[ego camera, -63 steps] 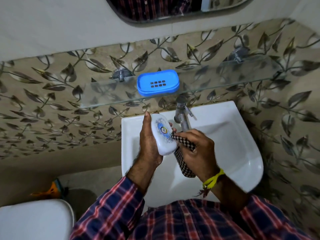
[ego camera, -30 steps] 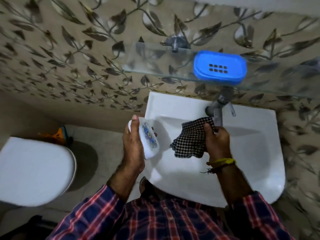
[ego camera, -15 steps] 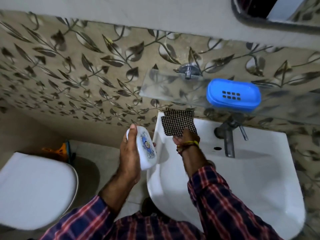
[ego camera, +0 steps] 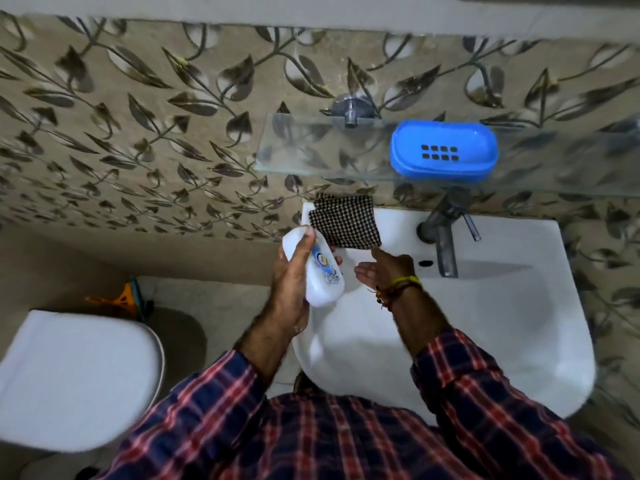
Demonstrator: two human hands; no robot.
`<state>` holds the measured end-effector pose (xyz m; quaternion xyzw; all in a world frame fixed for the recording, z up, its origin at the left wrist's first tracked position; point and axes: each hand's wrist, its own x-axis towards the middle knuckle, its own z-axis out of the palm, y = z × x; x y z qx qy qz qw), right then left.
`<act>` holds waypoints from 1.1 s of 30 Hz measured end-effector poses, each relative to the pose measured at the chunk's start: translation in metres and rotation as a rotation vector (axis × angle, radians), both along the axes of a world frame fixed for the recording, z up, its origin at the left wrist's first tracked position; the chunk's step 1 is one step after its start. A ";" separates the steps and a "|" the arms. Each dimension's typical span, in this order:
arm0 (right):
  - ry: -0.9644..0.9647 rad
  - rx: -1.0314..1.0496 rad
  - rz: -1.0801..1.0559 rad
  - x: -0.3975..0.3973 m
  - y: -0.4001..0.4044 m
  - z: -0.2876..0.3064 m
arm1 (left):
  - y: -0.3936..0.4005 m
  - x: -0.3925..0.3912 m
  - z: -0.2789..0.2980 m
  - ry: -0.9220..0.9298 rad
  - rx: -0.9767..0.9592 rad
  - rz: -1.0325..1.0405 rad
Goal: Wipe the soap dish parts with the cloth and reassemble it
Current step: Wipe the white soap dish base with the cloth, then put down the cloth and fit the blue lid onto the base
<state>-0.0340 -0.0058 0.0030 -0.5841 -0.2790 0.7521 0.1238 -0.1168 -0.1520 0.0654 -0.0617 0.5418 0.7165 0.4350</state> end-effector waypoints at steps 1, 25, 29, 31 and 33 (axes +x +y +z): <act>-0.009 0.035 0.005 0.007 0.000 0.004 | 0.003 0.005 -0.001 -0.006 -0.003 -0.018; -0.084 1.767 0.249 0.108 0.048 0.167 | 0.023 0.070 0.024 0.333 -0.057 0.005; -0.131 1.780 0.516 0.095 0.078 0.185 | 0.018 0.077 0.025 0.361 -0.122 0.017; -0.164 1.754 0.666 0.089 0.087 0.191 | 0.014 0.083 0.020 0.317 -0.065 0.031; -0.201 1.725 0.760 0.086 0.097 0.191 | 0.016 0.087 0.022 0.243 -0.045 0.060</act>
